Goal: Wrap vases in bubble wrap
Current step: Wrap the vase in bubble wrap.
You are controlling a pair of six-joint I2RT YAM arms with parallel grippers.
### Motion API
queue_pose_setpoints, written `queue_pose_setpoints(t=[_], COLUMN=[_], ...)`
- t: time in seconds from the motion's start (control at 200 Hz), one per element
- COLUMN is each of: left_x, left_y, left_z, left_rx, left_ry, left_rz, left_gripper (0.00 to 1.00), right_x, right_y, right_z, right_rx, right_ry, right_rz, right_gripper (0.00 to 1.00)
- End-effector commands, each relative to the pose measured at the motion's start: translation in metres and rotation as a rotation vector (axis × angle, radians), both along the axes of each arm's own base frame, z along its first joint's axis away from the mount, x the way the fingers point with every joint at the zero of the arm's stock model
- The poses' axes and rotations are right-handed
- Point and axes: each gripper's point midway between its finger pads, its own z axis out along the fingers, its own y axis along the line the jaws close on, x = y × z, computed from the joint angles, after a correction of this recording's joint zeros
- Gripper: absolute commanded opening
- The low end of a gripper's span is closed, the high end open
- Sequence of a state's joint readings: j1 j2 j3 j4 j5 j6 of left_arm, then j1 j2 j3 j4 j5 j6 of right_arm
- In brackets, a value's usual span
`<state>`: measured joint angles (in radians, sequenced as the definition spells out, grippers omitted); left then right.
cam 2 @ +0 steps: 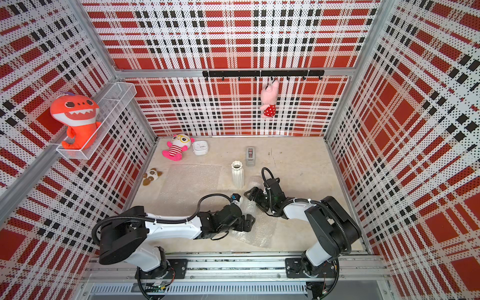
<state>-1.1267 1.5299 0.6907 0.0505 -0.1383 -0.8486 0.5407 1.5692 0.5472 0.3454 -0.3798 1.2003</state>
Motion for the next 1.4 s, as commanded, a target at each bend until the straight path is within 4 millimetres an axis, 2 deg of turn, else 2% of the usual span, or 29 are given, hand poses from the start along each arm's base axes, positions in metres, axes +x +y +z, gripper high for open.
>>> queue_pose_setpoints(t=[0.0,0.18,0.386,0.526,0.661,0.747,0.832,0.872,0.997,1.132,1.283,1.393], left_x=[0.001,0.004,0.011,-0.001,-0.013,-0.016,-0.017,-0.016,-0.013,-0.013,-0.013,-0.012], left_y=[-0.005,0.001,0.016,0.014,0.021,0.027,0.029,0.030,0.033,0.028,0.025,0.027], left_z=[0.025,0.032,0.011,-0.010,-0.036,-0.050,-0.056,-0.057,-0.061,-0.058,-0.059,-0.056], left_rx=[-0.137,-0.209,-0.205,-0.161,-0.061,-0.001,0.039,0.058,0.106,0.118,0.121,0.124], left_ry=[-0.002,0.003,0.035,0.081,0.112,0.126,0.125,0.118,0.112,0.094,0.093,0.081], left_rz=[0.001,0.011,0.054,0.012,0.005,0.017,0.022,0.028,0.050,0.052,0.046,0.053], left_gripper=[0.98,0.98,0.98,0.99,0.96,0.94,0.93,0.92,0.90,0.89,0.88,0.87], right_x=[0.005,-0.001,-0.005,-0.004,-0.001,0.000,0.001,0.001,0.001,-0.002,-0.004,-0.005], right_y=[0.017,0.008,0.004,0.002,-0.004,-0.010,-0.015,-0.017,-0.026,-0.038,-0.047,-0.062], right_z=[0.026,0.010,0.001,-0.001,-0.004,-0.004,-0.004,-0.004,-0.006,-0.010,-0.006,0.003], right_rx=[0.144,0.144,0.132,0.110,0.037,-0.010,-0.054,-0.071,-0.148,-0.238,-0.284,-0.318], right_ry=[-0.069,-0.064,-0.070,-0.084,-0.088,-0.095,-0.093,-0.092,-0.073,-0.034,-0.037,-0.048], right_rz=[0.023,0.011,0.021,0.025,0.020,0.006,0.001,-0.004,-0.015,-0.022,-0.024,-0.048], right_gripper=[0.63,0.63,0.65,0.67,0.75,0.88,0.96,1.00,1.00,1.00,1.00,1.00])
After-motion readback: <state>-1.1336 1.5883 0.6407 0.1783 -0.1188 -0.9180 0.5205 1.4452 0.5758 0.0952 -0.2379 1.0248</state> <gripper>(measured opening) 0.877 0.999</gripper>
